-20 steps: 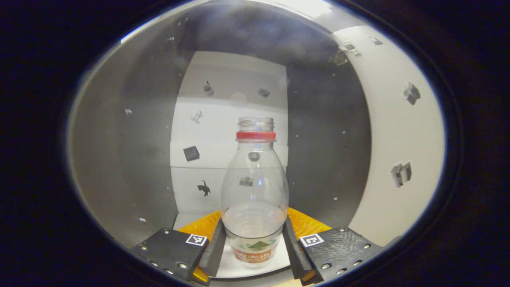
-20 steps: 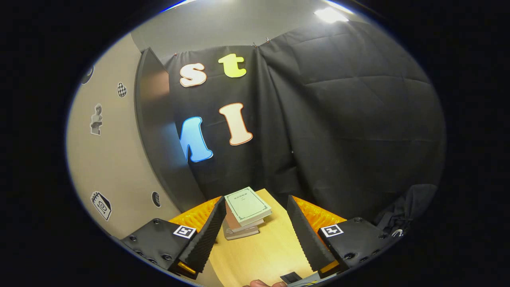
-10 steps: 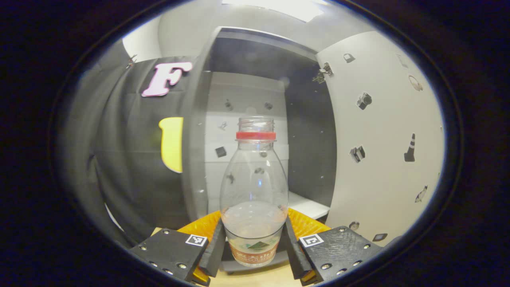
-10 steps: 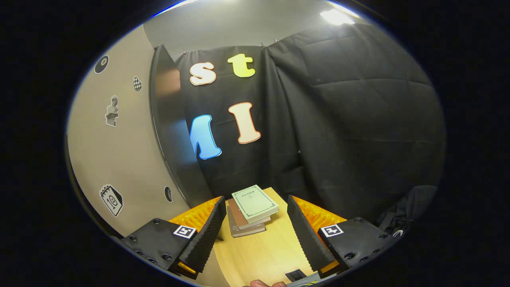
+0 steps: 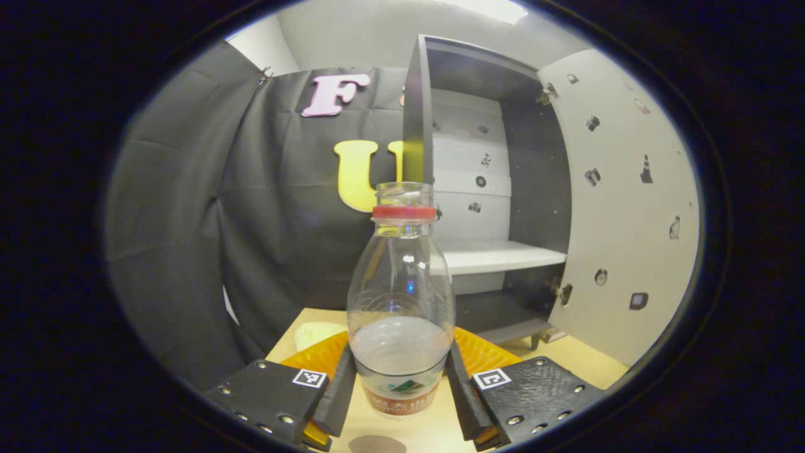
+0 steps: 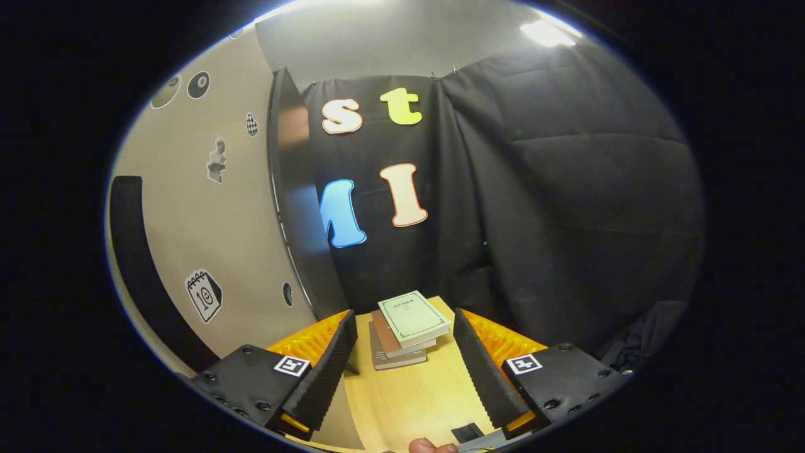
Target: Open the cabinet door with the right hand, grasp the bottle in the cabinet with the left hand and place it on the coaster, then close the cabinet door with the right hand.
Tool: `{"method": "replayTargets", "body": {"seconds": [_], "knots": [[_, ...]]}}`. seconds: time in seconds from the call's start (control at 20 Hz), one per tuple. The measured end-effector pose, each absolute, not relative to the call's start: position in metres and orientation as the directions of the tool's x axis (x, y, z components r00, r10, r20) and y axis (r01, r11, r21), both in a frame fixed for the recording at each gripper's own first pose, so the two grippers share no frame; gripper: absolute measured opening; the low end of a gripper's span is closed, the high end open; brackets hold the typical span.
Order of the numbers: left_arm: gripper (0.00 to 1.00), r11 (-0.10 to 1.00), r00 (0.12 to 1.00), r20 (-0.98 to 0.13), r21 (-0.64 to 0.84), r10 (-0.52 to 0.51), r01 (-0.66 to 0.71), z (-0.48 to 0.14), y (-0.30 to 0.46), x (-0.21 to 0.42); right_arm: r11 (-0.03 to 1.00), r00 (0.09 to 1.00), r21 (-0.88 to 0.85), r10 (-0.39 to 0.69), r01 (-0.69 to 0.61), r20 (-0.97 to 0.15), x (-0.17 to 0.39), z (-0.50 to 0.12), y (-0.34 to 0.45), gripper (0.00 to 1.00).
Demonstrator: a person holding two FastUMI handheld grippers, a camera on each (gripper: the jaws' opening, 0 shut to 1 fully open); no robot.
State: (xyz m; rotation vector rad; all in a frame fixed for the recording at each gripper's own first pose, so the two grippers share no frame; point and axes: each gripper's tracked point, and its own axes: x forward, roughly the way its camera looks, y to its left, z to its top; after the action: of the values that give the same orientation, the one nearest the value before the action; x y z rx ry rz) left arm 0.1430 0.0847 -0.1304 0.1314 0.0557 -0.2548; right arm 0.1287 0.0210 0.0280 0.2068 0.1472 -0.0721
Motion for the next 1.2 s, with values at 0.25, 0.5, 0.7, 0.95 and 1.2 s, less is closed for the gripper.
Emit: {"method": "replayTargets", "body": {"seconds": [0.25,0.5,0.7,0.95,1.2], "knots": [[0.69,0.967,0.980,-0.117,0.175,-0.164,0.183,-0.209,0.121,0.128,0.968,0.983,0.239,-0.038,0.081,-0.182,0.124,0.024,0.027,0.92],[0.67,0.971,0.979,-0.158,0.180,-0.127,0.155,-0.267,0.133,0.131,0.962,0.979,0.246,-0.066,0.114,-0.194,0.117,0.029,0.014,0.98],[0.69,0.978,0.980,-0.176,0.165,-0.097,0.127,-0.294,0.134,0.137,0.943,0.974,0.292,-0.100,0.158,-0.204,0.115,0.028,0.004,0.98],[0.69,0.982,0.976,-0.204,0.156,-0.074,0.107,-0.321,0.136,0.141,0.911,0.972,0.363,-0.130,0.195,-0.198,0.111,0.035,-0.010,0.98],[0.70,0.980,0.976,-0.203,0.162,-0.078,0.113,-0.324,0.136,0.138,0.884,0.964,0.409,-0.143,0.225,-0.223,0.110,0.026,-0.012,0.98]]}}
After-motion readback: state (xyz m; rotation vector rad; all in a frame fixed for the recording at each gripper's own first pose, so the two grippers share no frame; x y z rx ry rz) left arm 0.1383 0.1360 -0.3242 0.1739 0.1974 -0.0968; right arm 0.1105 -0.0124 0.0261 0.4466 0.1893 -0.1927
